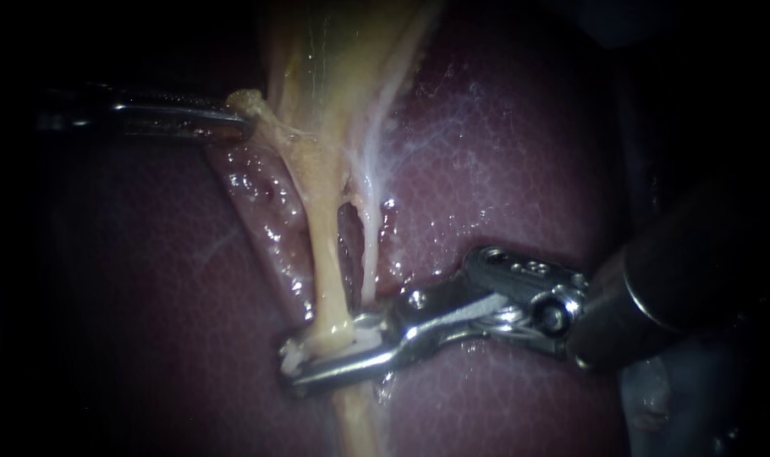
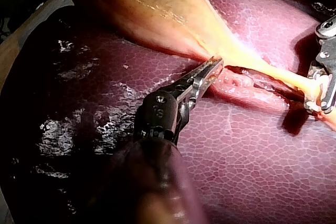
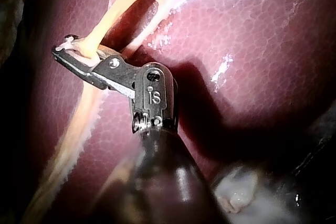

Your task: Clipping first clip left tube

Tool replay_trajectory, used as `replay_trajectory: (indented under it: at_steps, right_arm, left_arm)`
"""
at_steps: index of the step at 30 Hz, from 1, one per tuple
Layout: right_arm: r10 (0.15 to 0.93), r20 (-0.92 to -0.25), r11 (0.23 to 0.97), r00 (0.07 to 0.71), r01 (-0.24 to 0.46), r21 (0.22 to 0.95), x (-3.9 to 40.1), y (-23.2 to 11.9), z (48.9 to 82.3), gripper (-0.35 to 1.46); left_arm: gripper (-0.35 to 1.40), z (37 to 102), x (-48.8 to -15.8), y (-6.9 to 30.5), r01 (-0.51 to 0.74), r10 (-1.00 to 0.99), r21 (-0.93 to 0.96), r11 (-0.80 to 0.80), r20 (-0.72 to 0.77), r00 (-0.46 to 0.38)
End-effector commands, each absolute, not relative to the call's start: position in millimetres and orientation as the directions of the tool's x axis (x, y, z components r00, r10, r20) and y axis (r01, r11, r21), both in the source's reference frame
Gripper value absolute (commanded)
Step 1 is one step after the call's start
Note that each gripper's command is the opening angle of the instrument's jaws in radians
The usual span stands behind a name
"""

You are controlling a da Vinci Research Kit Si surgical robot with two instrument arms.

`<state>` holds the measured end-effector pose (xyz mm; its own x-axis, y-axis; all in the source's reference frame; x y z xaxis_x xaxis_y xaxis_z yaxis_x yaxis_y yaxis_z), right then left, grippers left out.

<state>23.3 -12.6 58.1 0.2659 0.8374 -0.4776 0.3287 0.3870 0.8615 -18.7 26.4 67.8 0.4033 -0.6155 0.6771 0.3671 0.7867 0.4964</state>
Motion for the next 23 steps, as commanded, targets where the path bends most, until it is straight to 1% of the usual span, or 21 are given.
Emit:
replay_trajectory:
  at_steps: [1,6,9,23]
  right_arm:
    - [0.84,-0.472,0.382,0.268,0.328,0.864,23.3,-12.6,58.1,-0.16]
    - [0.84,-0.473,0.382,0.268,0.327,0.864,23.3,-12.6,58.1,-0.35]
    - [0.841,-0.473,0.389,0.264,0.315,0.866,23.2,-12.6,58.3,-0.35]
    - [0.841,-0.473,0.39,0.262,0.312,0.866,23.1,-12.4,58.8,-0.35]
  left_arm:
    - [-0.35,67.8,-18.7,26.4,0.367,-0.616,0.496,0.787,0.677,0.403]
    - [-0.35,67.8,-18.7,26.4,0.367,-0.616,0.496,0.787,0.677,0.403]
    - [-0.35,67.8,-18.7,26.4,0.367,-0.616,0.496,0.787,0.677,0.403]
    - [-0.35,67.8,-18.7,26.4,0.367,-0.616,0.496,0.787,0.677,0.403]
